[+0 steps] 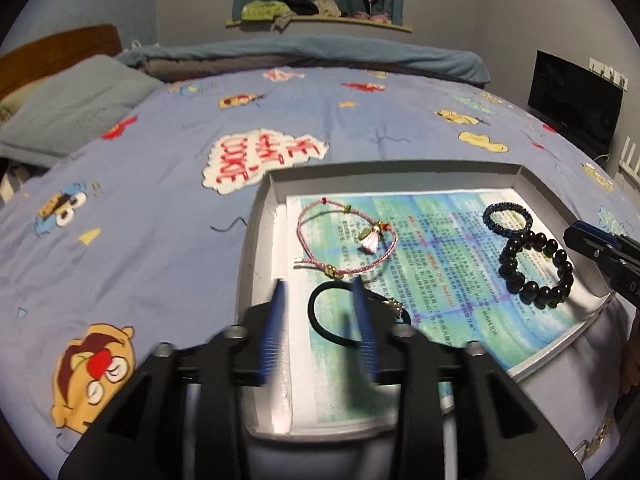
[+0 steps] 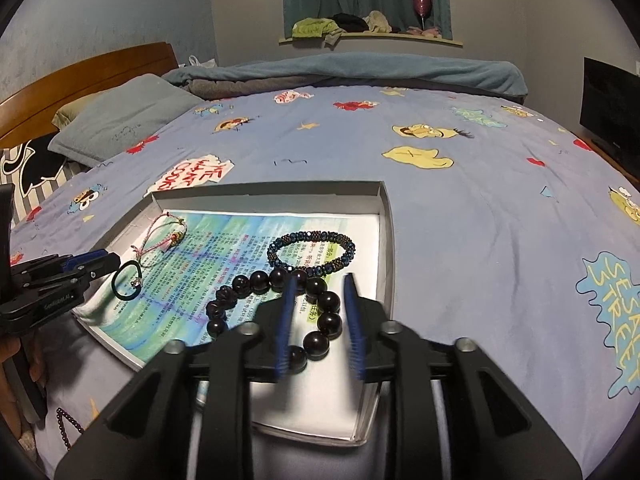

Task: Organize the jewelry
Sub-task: 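Carry the hair tie and bead bracelet into the grey box and release both, then move both open tools back over the remaining jewelry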

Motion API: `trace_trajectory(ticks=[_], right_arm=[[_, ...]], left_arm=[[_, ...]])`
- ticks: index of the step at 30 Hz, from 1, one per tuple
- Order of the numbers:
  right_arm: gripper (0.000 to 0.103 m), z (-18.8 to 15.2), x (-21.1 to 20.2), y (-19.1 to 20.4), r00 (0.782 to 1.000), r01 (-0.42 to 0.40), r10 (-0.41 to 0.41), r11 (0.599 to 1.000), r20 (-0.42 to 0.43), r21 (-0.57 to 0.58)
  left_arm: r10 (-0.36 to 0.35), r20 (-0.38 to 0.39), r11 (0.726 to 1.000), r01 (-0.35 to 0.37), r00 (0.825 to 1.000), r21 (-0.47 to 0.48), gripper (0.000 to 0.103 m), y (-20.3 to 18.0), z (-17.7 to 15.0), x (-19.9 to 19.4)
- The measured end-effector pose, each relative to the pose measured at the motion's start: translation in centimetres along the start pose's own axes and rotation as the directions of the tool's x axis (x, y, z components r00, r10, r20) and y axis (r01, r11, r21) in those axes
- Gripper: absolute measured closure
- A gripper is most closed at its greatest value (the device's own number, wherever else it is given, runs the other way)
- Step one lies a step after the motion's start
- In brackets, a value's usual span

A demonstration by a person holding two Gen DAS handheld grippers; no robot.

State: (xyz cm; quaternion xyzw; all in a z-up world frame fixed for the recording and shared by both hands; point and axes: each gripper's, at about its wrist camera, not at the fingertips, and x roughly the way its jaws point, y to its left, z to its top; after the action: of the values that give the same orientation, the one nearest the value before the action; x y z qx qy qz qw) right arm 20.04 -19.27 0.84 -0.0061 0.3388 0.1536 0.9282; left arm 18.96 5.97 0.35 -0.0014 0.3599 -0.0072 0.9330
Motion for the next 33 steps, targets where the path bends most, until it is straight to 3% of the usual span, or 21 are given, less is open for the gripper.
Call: trace_trajectory(ticks=[2, 10, 13, 19, 33], right_arm=[[0.069, 0.0, -0.4, 0.0, 1.000, -0.004, 0.004, 1.000, 0.010, 0.004], [0.026, -0.2, -3.0, 0.1, 0.997, 0.025, -0.026, 0.999, 0.072, 0.020], [0.016, -0.5, -4.1, 0.4, 0.996, 0.043, -0.044, 0.999, 0.074, 0.014], [0.006, -1.1, -6.7, 1.0, 0.995, 0.069, -0.068, 0.998, 0.079, -0.009], [0.006, -3.1, -13.3, 1.4, 0.995, 0.081, -0.077, 0.995, 0.061, -0.054]], left_arm=[[0.000, 0.021, 1.000, 0.000, 1.000, 0.011, 0.056, -0.3, 0.0, -0.6], [0.011, 0.072, 1.000, -0.013, 0.997, 0.017, 0.026, -0.4, -0.4, -3.2], [0.013, 0.078, 1.000, -0.013, 0.997, -0.001, 0.025, 0.0, -0.8, -4.4], [0.016, 0.086, 1.000, -0.015, 0.996, -0.008, 0.023, 0.7, -1.4, -7.3], [0.012, 0.059, 0.999, -0.015, 0.998, 0.046, 0.018, 1.3, -4.9, -13.0]])
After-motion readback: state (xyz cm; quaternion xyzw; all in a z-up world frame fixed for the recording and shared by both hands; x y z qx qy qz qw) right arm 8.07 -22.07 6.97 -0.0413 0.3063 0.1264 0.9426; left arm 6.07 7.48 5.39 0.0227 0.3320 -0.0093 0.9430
